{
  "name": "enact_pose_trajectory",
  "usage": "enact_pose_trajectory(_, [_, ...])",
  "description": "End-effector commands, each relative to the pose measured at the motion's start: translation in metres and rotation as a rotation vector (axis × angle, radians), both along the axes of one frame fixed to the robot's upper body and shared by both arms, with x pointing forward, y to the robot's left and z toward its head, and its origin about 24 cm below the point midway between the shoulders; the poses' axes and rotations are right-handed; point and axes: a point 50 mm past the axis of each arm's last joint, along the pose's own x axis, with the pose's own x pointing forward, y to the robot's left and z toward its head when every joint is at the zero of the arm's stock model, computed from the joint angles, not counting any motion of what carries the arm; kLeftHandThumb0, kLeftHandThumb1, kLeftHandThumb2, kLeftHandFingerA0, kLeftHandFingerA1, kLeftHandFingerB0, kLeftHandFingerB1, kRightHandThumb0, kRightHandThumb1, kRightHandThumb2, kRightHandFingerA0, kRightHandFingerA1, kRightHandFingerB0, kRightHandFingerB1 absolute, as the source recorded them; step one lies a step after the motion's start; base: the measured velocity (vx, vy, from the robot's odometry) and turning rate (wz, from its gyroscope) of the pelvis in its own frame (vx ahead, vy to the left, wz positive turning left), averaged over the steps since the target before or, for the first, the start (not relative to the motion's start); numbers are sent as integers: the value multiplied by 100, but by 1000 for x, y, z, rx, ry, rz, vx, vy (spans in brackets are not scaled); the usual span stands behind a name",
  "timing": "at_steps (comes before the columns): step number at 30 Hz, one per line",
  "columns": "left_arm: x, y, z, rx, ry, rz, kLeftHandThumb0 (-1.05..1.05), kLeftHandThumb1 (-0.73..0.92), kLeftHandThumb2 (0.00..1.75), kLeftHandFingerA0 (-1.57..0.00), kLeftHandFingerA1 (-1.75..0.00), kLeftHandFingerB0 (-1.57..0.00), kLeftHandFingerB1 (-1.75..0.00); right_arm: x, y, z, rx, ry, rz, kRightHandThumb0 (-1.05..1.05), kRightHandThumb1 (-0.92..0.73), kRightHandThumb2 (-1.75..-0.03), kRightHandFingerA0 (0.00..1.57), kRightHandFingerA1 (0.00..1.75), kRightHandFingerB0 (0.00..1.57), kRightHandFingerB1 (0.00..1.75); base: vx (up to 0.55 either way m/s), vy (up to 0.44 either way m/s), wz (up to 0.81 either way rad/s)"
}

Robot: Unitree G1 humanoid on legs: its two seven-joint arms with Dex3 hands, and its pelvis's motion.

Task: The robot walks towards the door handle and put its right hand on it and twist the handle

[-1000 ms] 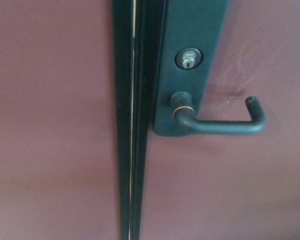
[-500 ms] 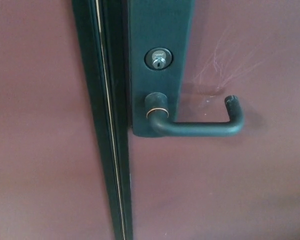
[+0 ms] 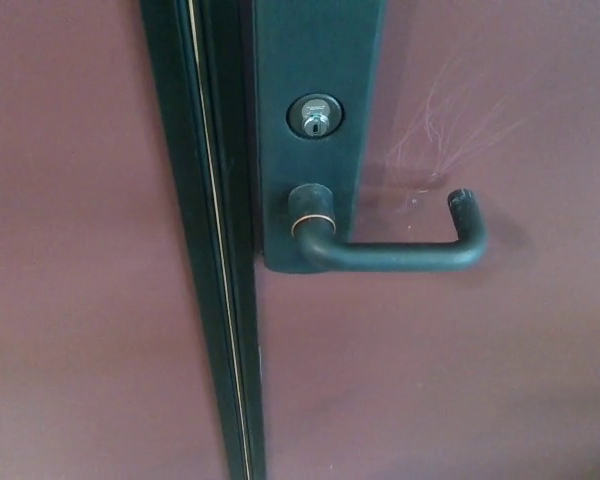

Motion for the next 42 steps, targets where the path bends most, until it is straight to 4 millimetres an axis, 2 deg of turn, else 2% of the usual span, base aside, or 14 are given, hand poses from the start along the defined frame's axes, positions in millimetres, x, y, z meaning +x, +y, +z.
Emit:
enact_pose_trajectory(1, [2,3,2,3,4,2,-45,22,108,-79,-113,-59,-99,7,4,40,-25,-168,28,-19,-68,-60,49,70,46,64,0,0,0])
enact_pose_trajectory(6, [1,3,2,-3,8,4,-45,22,106,-80,-112,-58,-99,4,8,77,-48,-351,60,-26,-57,-76,49,88,49,77,0,0,0])
enact_pose_trajectory(12, [0,5,2,4,15,-4,-45,22,106,-82,-112,-60,-98,-5,17,113,-95,-486,114,-34,-49,-86,51,94,51,82,0,0,0])
enact_pose_trajectory(13, [0,5,2,5,15,-8,-48,23,106,-81,-112,-60,-98,-7,20,119,-103,-505,129,-37,-40,-99,57,82,54,77,0,0,0])
enact_pose_trajectory(20, [-7,7,3,-5,21,2,-47,27,103,-84,-100,-63,-87,-5,38,154,-157,-547,312,-45,-34,-96,63,83,56,77,0,0,0])
enact_pose_trajectory(23, [-7,7,2,-5,26,2,-47,27,103,-84,-99,-63,-87,2,40,165,-185,-527,399,-51,-33,-92,62,82,54,75,0,0,0])
enact_pose_trajectory(24, [-7,8,3,-5,26,7,-47,27,103,-84,-99,-64,-87,6,41,168,-194,-514,435,-46,-42,-72,61,82,55,73,0,0,0])
enact_pose_trajectory(26, [-8,8,3,-8,24,14,-49,24,103,-81,-110,-61,-98,13,42,173,-218,-490,487,-48,-42,-66,61,80,54,70,0,0,0])
enact_pose_trajectory(27, [-8,8,3,-9,23,15,-50,24,103,-81,-110,-61,-98,17,43,177,-234,-477,517,-54,-31,-84,63,79,51,70,0,0,0])
enact_pose_trajectory(28, [-6,8,3,-4,24,9,-47,26,103,-85,-100,-64,-87,28,45,185,-276,-444,596,-54,-30,-80,62,75,51,66,0,0,0])
enact_pose_trajectory(35, [-4,8,3,2,24,-3,-45,21,109,-83,-110,-61,-97,64,49,204,-384,-345,752,-49,-27,-74,62,70,51,61,0,0,0])
enact_pose_trajectory(36, [-5,8,3,-6,20,-2,-29,61,59,-73,-52,-57,-43,73,52,202,-414,-324,778,-53,-30,-72,62,67,49,57,0,0,0])
enact_pose_trajectory(39, [0,6,3,-7,11,-5,-29,61,59,-73,-53,-57,-43,83,55,204,-457,-310,810,-51,-30,-74,60,65,45,54,0,0,0])
enact_pose_trajectory(42, [2,5,3,-11,5,0,-29,61,58,-74,-53,-57,-43,90,63,205,-514,-300,860,-51,-47,-55,58,48,51,41,0,0,0])
